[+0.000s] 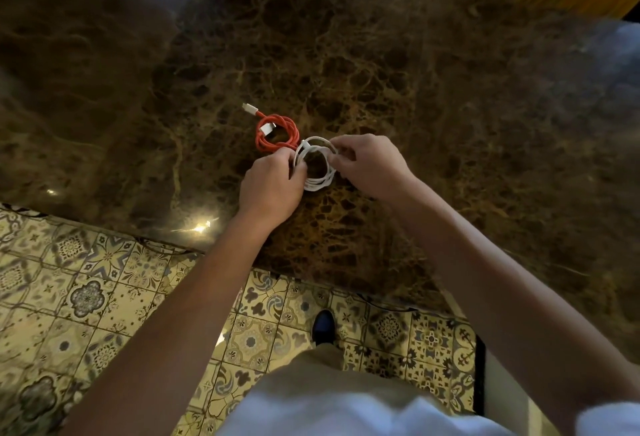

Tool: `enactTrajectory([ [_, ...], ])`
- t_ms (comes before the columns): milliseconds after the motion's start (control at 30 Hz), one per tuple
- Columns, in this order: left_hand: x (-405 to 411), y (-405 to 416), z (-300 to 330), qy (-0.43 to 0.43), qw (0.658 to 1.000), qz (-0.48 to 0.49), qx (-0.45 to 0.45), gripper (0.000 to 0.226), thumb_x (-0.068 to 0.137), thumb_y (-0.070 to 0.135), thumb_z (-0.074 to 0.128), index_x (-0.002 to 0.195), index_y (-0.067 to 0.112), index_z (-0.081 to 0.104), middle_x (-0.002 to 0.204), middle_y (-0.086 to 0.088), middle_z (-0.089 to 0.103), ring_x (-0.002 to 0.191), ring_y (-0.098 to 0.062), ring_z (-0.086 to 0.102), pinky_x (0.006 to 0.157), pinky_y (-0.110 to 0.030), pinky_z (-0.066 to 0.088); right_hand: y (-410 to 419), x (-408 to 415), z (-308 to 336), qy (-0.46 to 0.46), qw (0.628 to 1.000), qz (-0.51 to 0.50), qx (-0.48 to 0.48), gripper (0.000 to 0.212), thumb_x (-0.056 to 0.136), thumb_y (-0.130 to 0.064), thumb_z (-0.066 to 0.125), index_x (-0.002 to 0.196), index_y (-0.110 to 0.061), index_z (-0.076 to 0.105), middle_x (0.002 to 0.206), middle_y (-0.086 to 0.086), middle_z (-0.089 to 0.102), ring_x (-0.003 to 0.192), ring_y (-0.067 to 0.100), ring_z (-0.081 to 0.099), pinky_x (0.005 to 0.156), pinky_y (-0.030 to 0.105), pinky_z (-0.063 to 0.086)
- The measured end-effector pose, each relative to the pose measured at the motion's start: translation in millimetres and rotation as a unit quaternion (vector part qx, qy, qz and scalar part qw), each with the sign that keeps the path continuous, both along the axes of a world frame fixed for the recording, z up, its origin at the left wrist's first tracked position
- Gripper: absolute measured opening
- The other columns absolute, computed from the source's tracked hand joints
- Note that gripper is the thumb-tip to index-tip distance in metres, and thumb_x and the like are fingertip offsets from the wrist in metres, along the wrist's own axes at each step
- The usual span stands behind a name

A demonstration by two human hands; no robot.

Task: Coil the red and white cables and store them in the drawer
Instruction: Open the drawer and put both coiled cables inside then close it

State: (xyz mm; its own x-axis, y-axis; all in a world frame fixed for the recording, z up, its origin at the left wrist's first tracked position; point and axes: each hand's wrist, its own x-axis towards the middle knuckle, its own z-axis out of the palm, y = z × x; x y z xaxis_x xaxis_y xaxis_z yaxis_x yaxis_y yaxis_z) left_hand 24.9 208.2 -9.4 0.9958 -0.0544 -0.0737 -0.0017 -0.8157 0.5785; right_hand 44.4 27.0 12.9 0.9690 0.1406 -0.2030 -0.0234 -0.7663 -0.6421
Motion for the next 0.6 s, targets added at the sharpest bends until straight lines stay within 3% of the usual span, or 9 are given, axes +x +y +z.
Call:
enactTrajectory([
  [133, -5, -2, 4, 0.002, 0.999, -0.016, -0.04, 0.019, 0.109, 0.029, 0.052, 0.109, 0.016, 0.065, 0.083, 0.009, 0.066, 0.075, -0.01, 0.068, 0.071, -0.032, 0.059, -7, -9, 5, 0.006, 1.0, 0.018, -0.018, 0.025, 0.101, -0.041, 0.061, 0.117, -0.028, 0.075, 0.093, -0.011, 0.073, 0.083, 0.009, 0.067, 0.071, 0.03, 0.056],
  [300, -18, -21, 24, 0.002, 0.993, -0.05, -0.103, 0.016, 0.108, 0.027, 0.054, 0.11, 0.016, 0.066, 0.086, 0.006, 0.069, 0.073, -0.007, 0.07, 0.064, -0.024, 0.059, -32, -31, 17, 0.029, 0.998, -0.03, 0.056, 0.019, 0.101, -0.03, 0.064, 0.107, -0.02, 0.079, 0.085, -0.007, 0.073, 0.074, 0.009, 0.068, 0.065, 0.027, 0.055],
  [433, -35, -51, 38, 0.006, 0.984, -0.091, -0.156, 0.016, 0.106, 0.028, 0.058, 0.114, 0.018, 0.068, 0.088, 0.006, 0.071, 0.072, -0.006, 0.071, 0.059, -0.016, 0.056, -65, -64, 25, 0.009, 0.994, -0.081, 0.071, 0.018, 0.101, -0.026, 0.064, 0.1, -0.021, 0.081, 0.075, -0.01, 0.072, 0.057, -0.004, 0.06, 0.051, 0.014, 0.043],
  [600, -58, -106, 38, 0.041, 0.968, -0.176, -0.173, 0.016, 0.105, 0.027, 0.06, 0.116, 0.018, 0.068, 0.092, 0.004, 0.071, 0.075, -0.006, 0.07, 0.062, -0.019, 0.059, -116, -124, 29, 0.006, 0.984, -0.17, 0.059, 0.018, 0.099, -0.027, 0.065, 0.097, -0.022, 0.081, 0.082, -0.006, 0.077, 0.073, 0.01, 0.07, 0.068, 0.037, 0.059],
])
